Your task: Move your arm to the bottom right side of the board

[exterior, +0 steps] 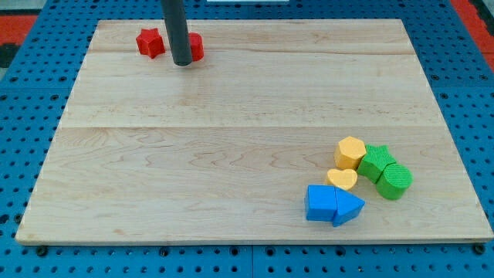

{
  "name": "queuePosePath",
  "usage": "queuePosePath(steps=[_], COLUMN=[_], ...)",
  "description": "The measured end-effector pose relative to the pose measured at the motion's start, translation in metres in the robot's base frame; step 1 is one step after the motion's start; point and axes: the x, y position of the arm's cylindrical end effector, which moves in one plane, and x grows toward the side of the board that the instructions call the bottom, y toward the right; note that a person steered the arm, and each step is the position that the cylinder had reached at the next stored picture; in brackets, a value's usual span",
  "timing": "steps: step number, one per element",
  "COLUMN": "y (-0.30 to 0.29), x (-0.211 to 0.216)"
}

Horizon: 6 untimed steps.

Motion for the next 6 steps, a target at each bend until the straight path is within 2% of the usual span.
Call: queuePosePath(steps=[2, 3, 6], y=[0.0, 0.031, 0.261], x=[-0.015, 0.008, 0.103])
